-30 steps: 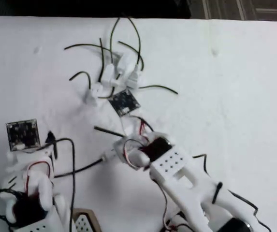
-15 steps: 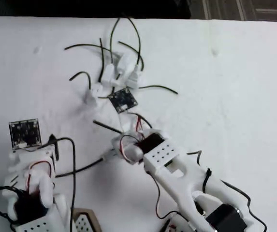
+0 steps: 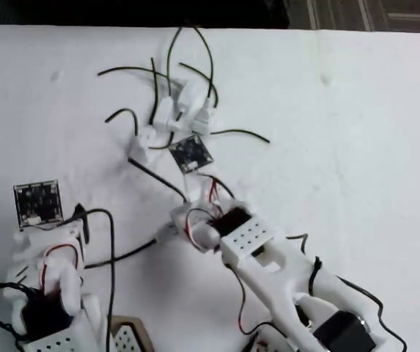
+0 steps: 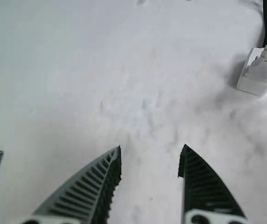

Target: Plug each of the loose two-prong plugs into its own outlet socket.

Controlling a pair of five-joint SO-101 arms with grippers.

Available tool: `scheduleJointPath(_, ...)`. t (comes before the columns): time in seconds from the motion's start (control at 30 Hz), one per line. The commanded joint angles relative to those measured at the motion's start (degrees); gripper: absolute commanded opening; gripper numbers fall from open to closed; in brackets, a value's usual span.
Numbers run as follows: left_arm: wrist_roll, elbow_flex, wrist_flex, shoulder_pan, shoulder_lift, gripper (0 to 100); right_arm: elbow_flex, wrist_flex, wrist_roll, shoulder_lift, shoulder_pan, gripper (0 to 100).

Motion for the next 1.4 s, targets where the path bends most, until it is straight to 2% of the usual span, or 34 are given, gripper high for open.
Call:
scheduleJointPath(0.0,-0.6,-0.3,-0.8,-0.4,-0.4,21,3.8,-4.8,0.2,0.0,-1.8,1.7)
scheduleJointPath(0.27,-0.6,-0.3,-0.8,-0.4,-0.4,21,6.5,-7.4,-0.4,-0.5,-2.9,1.7)
scheduleJointPath(0.43,-0.6,-0.3,-0.8,-0.4,-0.4,21,6.4,-6.6,-6.6,-0.5,-2.9,1.7)
scheduleJointPath(0.67,-0.6,-0.3,-0.8,-0.4,-0.4,21,6.4,-2.1,-11.0,-0.5,-3.0,1.7)
scheduleJointPath(0.83,-0.6,-0.3,-0.8,-0.4,-0.4,21,6.5,-1.8,-10.9,-1.6,-3.3,1.7)
scheduleJointPath(0.93,-0.6,-0.2,-0.8,-0.4,-0.4,21,6.6,1.7,-10.5,-5.4,-4.9,1.7)
scheduleJointPath(1.1,-0.6,-0.2,-0.8,-0.4,-0.4,21,9.1,3.2,-6.8,-10.2,-7.2,1.6)
scheduleJointPath(1.37,-0.6,-0.2,-0.8,-0.4,-0.4,21,20.0,-9.6,0.2,-11.1,-7.5,1.6)
